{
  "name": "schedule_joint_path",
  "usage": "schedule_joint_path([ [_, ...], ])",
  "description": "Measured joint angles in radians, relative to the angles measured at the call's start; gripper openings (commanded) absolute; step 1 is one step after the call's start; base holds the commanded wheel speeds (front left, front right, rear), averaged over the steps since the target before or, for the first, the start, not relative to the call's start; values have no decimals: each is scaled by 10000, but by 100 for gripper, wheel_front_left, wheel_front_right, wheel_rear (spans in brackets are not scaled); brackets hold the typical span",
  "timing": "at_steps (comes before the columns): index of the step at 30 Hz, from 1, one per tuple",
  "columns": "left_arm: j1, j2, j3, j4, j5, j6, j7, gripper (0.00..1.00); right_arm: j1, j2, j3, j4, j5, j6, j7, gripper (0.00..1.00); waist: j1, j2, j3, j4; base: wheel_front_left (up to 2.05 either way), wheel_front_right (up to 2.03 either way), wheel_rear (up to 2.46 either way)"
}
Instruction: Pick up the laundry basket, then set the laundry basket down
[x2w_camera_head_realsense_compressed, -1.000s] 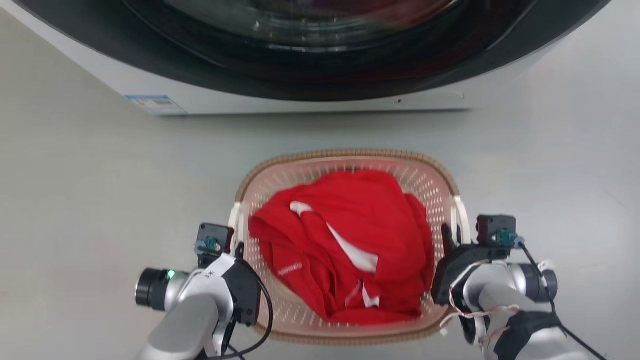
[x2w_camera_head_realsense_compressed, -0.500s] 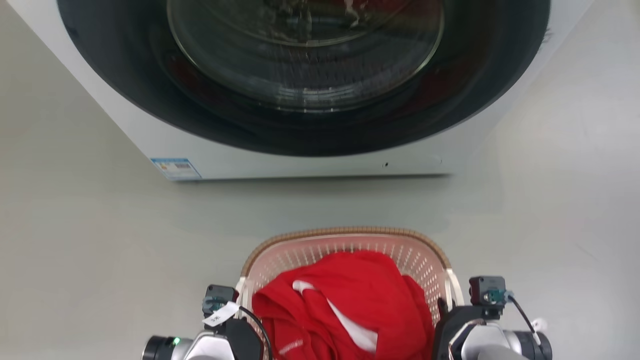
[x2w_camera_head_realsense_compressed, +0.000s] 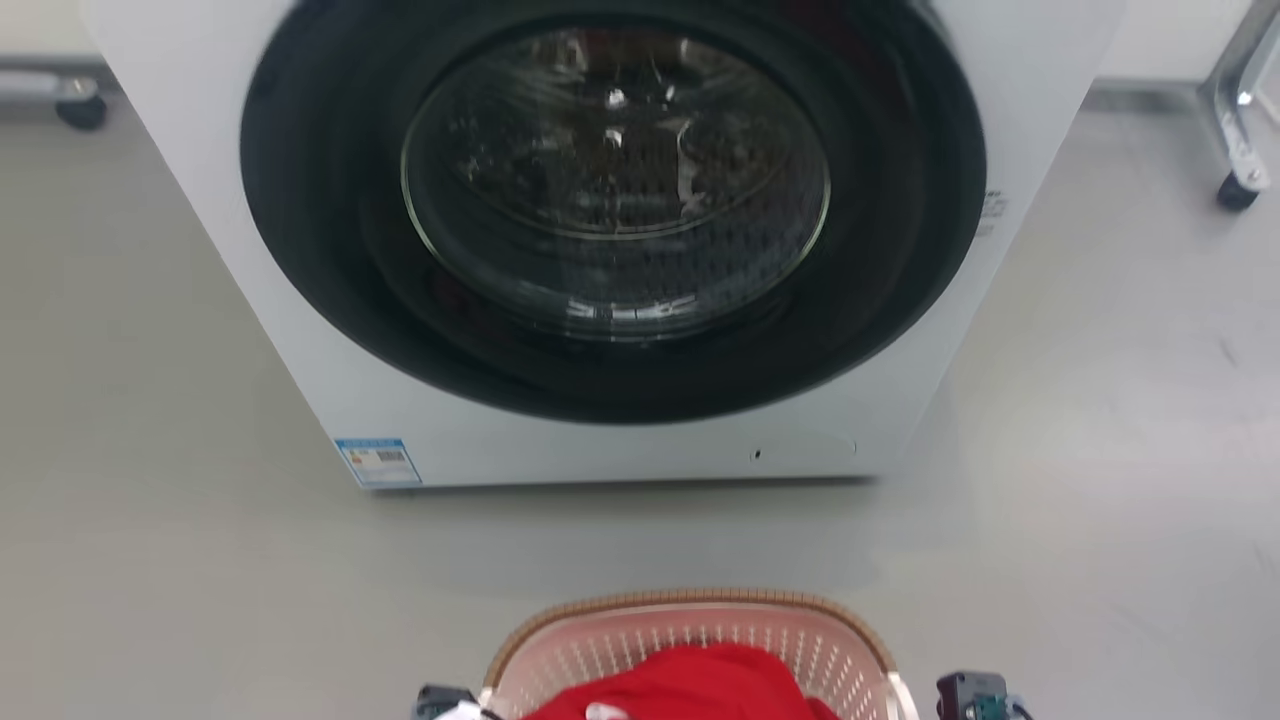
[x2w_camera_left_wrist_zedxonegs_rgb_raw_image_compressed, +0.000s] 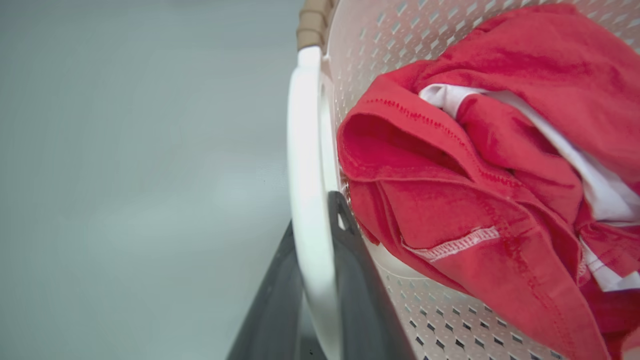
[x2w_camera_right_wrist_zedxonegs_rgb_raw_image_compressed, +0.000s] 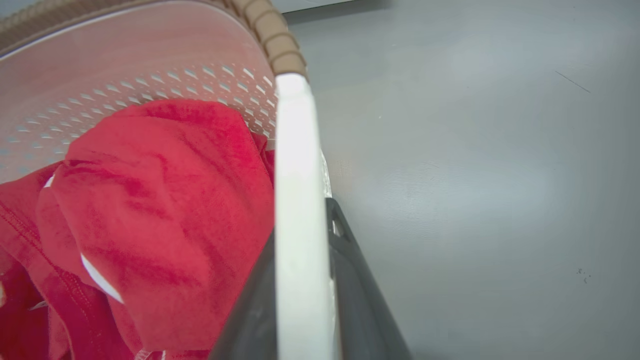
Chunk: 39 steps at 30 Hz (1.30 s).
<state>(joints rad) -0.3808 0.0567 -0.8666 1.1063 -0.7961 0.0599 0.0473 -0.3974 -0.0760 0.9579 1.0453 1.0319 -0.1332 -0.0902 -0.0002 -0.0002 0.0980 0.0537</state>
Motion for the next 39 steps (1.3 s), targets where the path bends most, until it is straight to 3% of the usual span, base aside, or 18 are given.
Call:
schedule_joint_path([
  [13,445,69,-232,-173,-211,125,184,0,396,-12,468,-33,583,-50,54,0,1,0,-1121,30,0,0,0],
  [39,434,73,-470,-167,-407,205,226,0,170,-17,1162,192,1254,-77,-36,0,2,2,-1122,68,0,0,0],
])
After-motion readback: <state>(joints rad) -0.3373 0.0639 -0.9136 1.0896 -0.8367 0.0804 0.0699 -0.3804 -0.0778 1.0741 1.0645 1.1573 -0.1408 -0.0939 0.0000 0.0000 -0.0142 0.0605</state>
